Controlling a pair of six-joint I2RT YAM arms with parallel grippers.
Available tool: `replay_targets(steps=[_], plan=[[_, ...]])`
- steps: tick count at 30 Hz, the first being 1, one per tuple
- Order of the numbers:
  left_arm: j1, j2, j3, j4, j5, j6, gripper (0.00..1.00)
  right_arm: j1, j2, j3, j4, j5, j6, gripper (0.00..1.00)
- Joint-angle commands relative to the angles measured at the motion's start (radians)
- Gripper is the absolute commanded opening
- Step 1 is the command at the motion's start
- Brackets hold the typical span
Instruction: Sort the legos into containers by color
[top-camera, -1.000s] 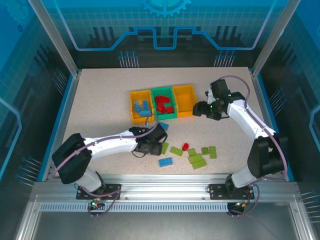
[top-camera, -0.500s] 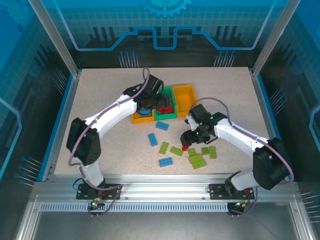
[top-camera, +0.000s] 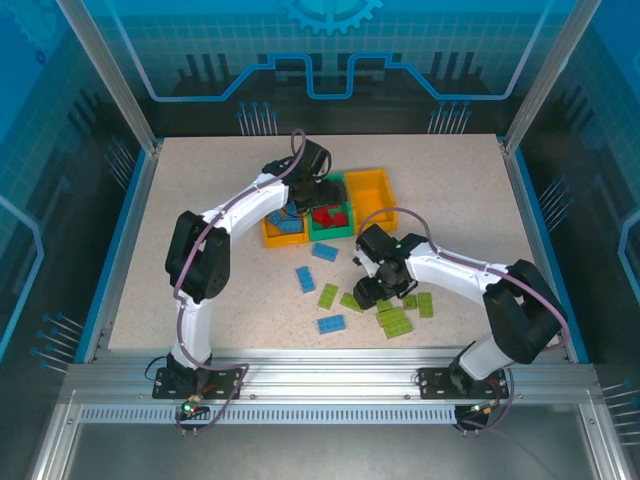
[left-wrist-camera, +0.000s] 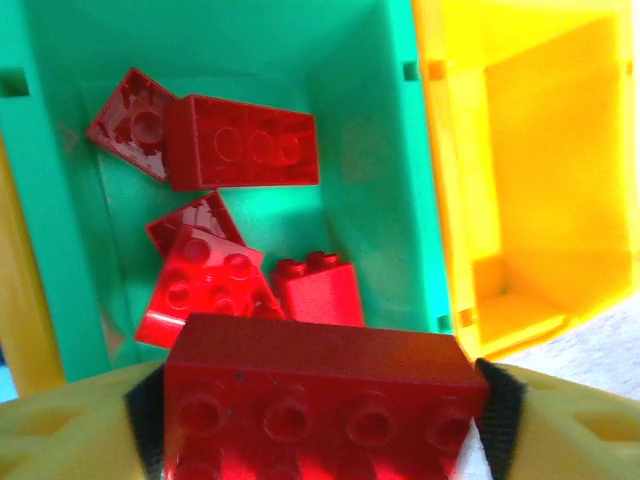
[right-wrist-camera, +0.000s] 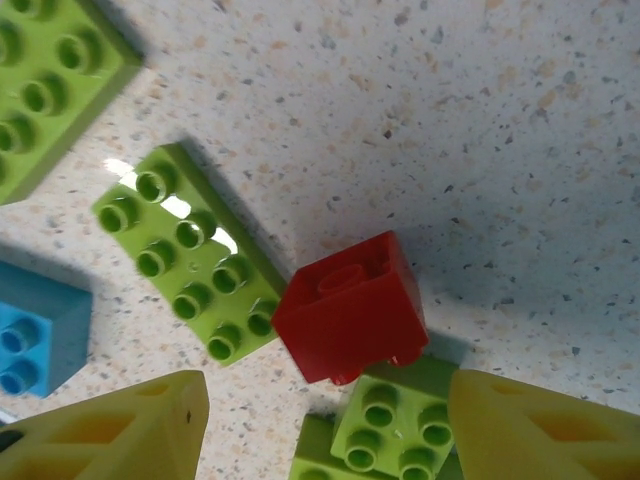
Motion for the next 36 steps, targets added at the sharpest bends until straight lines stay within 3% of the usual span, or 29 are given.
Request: replay_targets(steps=[1,15,26,36], plan=[[0.0,-0.027,0.028,-0.004,0.035,-0.028,0.98,0.014,0.036,0.019,0.0,0.042,-0.002,0.63],[0.0,-0.245,-0.117,0.061,0.036,-0.093,0.99,0.025,0.119,0.07,0.015,0.055,0.002,0.56],[0.0,-0.469,-0.427,0.095,-0.015,-0.105,0.99,0.024,0.096,0.102,-0.014,0.091,0.015,0.32],[-0.006,-0.636,-0.684,0.077,-0.073,-0.14,0.99,-0.048,0.132,0.382,-0.062,0.037,0.046,0.29]])
